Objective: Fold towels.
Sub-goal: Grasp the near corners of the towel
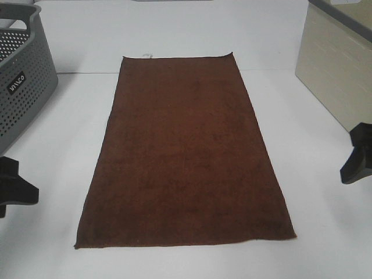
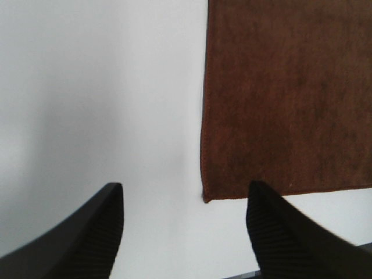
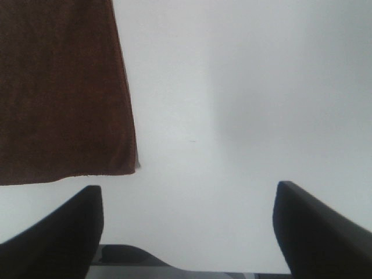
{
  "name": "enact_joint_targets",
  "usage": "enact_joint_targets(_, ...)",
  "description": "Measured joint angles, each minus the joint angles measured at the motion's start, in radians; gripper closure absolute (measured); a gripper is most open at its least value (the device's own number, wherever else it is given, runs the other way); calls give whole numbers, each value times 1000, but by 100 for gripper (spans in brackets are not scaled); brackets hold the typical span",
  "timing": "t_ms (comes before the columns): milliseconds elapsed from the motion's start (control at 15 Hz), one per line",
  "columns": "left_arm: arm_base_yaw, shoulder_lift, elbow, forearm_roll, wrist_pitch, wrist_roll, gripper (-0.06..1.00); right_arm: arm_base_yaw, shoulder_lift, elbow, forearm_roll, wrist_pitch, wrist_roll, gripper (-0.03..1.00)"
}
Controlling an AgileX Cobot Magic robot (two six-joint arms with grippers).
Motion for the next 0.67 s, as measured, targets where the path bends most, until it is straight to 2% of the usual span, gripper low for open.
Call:
enact_joint_targets(67,0,145,-36,-143,22,140,35,-1,132,0,103,-72,-84,21)
enact_joint_targets(267,0,293,-99,-299,84,290,35,-1,260,0,315,-128,-271,21)
enact_joint_targets(467,0,397,-115,-339,96,347,31,-1,340,0,428,-141,-405,21)
enact_joint_targets(667,-26,454,-117,-349,90,361,24,-1,383,-1,448,-167,-425,21)
